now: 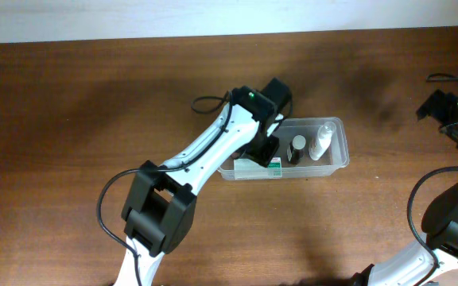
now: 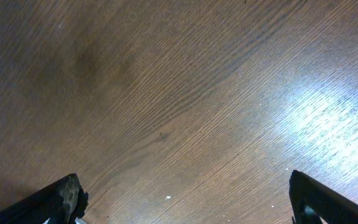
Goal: Pack container
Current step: 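Lower the jar into the container beside the orange tube and release, then raise the left gripper out of the container and withdraw it left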
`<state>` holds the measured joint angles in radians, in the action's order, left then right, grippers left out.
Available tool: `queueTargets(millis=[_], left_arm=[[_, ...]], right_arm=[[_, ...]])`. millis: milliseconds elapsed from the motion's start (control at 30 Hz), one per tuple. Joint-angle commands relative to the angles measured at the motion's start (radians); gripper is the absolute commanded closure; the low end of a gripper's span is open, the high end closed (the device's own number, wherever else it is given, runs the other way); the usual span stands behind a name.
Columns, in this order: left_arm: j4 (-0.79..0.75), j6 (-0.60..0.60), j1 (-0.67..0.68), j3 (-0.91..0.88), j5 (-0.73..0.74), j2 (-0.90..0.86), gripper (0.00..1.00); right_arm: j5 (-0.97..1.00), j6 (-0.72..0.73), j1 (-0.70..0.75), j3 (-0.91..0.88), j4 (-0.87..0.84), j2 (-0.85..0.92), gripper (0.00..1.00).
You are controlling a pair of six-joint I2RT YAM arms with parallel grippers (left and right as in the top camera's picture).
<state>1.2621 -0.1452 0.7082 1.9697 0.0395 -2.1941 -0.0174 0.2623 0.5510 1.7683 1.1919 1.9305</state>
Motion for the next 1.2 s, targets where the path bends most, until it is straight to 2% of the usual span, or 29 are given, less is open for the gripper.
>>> queueTargets(millis=[0, 167, 333, 433, 567, 733, 767, 833, 1000, 1100, 1167], left_arm=[[0.048, 0.011, -0.021, 0.128, -0.077, 0.044, 0.31], [0.12, -0.023, -0.063, 0.22, -0.147, 0.117, 0.21], [0.184, -0.048, -0.153, 0.225, -0.187, 0.247, 0.13], [0.251, -0.106, -0.224, 0.225, -0.256, 0.329, 0.13], [0.301, -0.124, -0.336, 0.224, -0.272, 0.435, 0.13], [0.34, -0.133, -0.463, 0.223, -0.273, 0.486, 0.13], [0.356, -0.14, -0.496, 0.222, -0.273, 0.489, 0.09], [0.371, -0.15, -0.542, 0.215, -0.272, 0.489, 0.09], [0.32, -0.154, -0.611, 0.141, -0.256, 0.489, 0.09], [0.234, -0.176, -0.628, 0.058, -0.235, 0.489, 0.09], [0.2, -0.202, -0.631, 0.017, -0.238, 0.489, 0.01]], right_arm=[[0.002, 0.009, -0.001, 0.002, -0.002, -0.005, 0.02], [0.002, 0.009, -0.001, 0.002, -0.002, -0.005, 0.02], [0.002, 0.009, -0.001, 0.002, -0.002, -0.005, 0.02], [0.002, 0.009, -0.001, 0.002, -0.002, -0.005, 0.01], [0.002, 0.009, -0.001, 0.002, -0.002, -0.005, 0.02], [0.002, 0.009, -0.001, 0.002, -0.002, -0.005, 0.02], [0.002, 0.009, -0.001, 0.002, -0.002, -0.005, 0.02], [0.002, 0.009, -0.001, 0.002, -0.002, -0.005, 0.02], [0.002, 0.009, -0.001, 0.002, -0.002, -0.005, 0.02], [0.002, 0.009, -0.001, 0.002, -0.002, -0.005, 0.02], [0.002, 0.009, -0.001, 0.002, -0.002, -0.005, 0.02]])
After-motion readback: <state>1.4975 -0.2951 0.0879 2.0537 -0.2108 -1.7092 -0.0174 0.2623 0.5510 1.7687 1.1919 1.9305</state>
